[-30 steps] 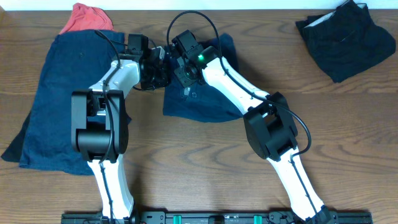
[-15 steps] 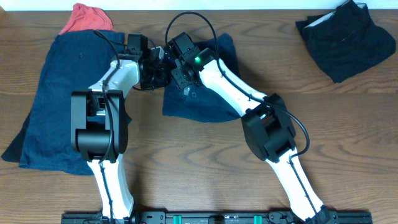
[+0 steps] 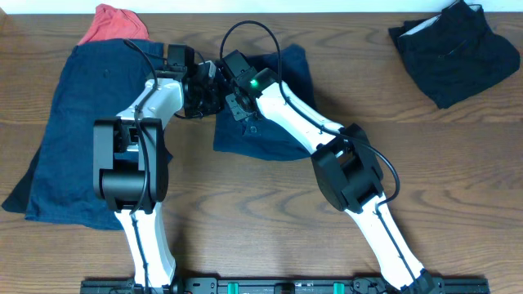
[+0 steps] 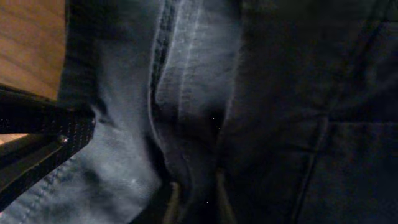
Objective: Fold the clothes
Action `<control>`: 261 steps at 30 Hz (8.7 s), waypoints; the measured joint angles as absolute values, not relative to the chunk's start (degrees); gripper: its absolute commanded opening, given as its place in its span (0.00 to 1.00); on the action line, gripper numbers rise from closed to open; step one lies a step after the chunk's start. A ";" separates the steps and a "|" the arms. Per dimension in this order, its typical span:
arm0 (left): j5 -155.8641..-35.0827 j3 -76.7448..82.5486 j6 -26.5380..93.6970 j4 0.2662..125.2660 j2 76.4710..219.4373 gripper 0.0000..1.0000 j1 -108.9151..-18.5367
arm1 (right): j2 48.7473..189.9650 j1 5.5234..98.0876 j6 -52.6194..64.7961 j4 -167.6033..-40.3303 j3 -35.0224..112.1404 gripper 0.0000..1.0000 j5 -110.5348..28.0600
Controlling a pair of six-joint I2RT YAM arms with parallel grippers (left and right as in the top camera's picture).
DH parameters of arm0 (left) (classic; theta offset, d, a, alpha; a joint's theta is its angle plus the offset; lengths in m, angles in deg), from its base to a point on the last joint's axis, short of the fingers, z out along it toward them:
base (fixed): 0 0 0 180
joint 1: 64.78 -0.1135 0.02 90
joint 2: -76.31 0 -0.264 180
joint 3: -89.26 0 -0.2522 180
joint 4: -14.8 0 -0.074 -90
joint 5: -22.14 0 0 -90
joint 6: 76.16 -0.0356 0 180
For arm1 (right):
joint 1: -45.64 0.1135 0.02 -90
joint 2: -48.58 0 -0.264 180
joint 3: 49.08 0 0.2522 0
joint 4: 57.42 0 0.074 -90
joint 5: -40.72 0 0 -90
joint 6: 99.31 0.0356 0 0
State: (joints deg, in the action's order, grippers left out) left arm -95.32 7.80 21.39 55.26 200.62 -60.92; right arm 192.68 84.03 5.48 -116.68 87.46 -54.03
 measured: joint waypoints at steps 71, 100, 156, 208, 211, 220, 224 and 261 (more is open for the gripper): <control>-97.75 9.09 22.99 56.61 200.05 0.76 -60.63 | 183.95 81.41 8.45 -105.57 87.29 0.01 -39.30; -84.15 7.89 22.81 68.72 186.46 0.98 -65.81 | 183.95 81.56 9.41 -104.26 87.29 0.01 -36.68; -83.74 7.84 22.84 70.75 172.58 0.98 -77.27 | 184.13 78.92 -12.01 -122.38 74.46 0.26 -40.48; -83.74 7.84 22.88 69.49 172.64 0.98 -77.27 | 185.00 83.12 -11.83 -115.96 83.01 0.99 -59.52; -83.74 7.82 22.88 69.51 172.64 0.98 -77.27 | 185.77 83.03 -11.81 -114.69 82.98 0.99 -60.33; -83.74 7.84 22.88 69.51 172.64 0.98 -77.27 | 188.04 82.72 -11.24 -113.88 82.98 0.99 -59.48; -83.74 7.84 22.88 69.51 172.64 0.98 -77.27 | 188.76 82.44 -10.59 -112.76 82.98 0.99 -57.90; -83.74 7.82 22.88 69.22 172.64 0.98 -77.27 | 190.82 78.07 -7.59 -118.43 84.10 0.01 -58.10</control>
